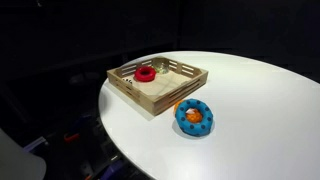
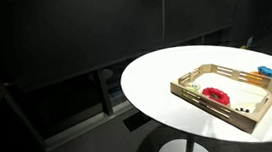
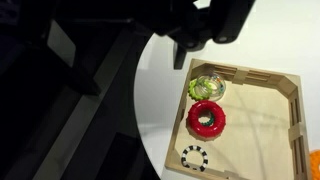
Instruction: Put the red ring on the table
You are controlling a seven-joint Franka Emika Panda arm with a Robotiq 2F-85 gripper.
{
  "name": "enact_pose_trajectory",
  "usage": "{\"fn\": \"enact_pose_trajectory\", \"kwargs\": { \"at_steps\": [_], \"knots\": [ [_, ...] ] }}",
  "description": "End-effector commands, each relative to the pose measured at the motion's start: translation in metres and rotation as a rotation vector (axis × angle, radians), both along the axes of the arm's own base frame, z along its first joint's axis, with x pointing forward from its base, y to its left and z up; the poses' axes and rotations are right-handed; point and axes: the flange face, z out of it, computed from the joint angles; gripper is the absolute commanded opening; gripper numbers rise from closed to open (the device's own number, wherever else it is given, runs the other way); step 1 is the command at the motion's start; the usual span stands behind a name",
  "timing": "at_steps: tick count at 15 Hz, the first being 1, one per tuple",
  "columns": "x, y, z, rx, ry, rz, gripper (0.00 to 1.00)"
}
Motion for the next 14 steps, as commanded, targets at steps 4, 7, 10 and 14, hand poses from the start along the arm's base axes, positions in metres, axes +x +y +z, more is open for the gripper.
{"fn": "enact_pose_trajectory", "kwargs": {
  "at_steps": [4,7,10,14],
  "knots": [
    [0.0,0.0,0.002,0.001,-0.003,0.0,1.0],
    [0.007,-0.005,0.002,-0.025,0.005,-0.016,1.0],
    [0.02,-0.018,-0.009,-0.057,0.032,-0.037,1.0],
    [0.036,-0.039,-0.038,-0.107,0.063,-0.071,1.0]
  ]
}}
